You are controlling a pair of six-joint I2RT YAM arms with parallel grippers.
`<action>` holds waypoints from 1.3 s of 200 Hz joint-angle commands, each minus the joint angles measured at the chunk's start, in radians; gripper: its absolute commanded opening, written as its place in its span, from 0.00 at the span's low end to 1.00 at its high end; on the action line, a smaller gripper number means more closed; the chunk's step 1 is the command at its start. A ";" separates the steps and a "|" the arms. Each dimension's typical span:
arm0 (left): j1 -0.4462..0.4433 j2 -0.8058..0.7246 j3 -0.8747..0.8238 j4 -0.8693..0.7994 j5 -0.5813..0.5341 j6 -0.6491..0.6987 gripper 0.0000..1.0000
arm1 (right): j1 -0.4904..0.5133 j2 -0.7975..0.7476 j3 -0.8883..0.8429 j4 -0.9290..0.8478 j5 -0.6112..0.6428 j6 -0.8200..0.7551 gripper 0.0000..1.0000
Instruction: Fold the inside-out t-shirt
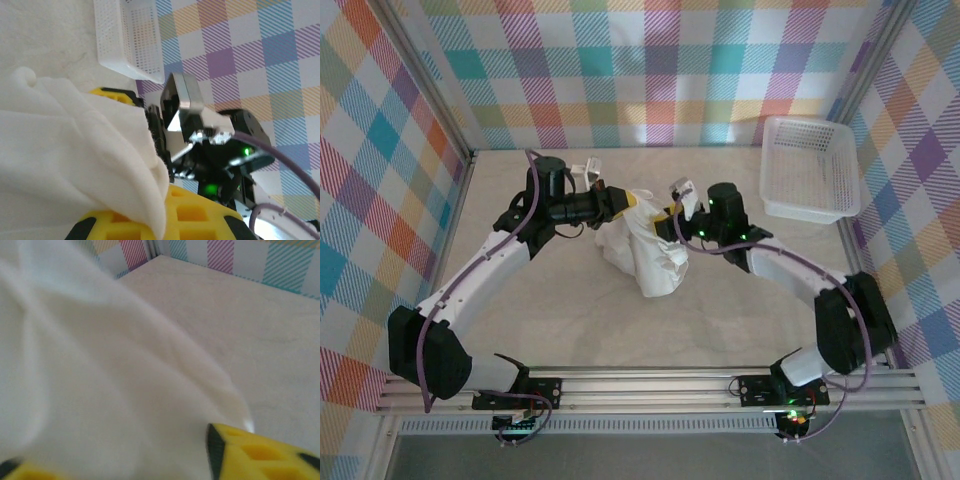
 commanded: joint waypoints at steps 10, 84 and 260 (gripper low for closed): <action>0.030 -0.023 0.098 -0.235 -0.074 0.186 0.00 | 0.000 0.018 0.121 -0.023 -0.331 0.013 0.00; 0.216 0.087 0.032 -0.185 -0.110 0.376 0.21 | -0.064 -0.084 0.070 0.519 -0.822 0.699 0.00; -0.383 0.096 0.087 -0.283 -0.809 0.424 0.69 | -0.085 -0.050 0.245 -0.178 -0.575 0.518 0.00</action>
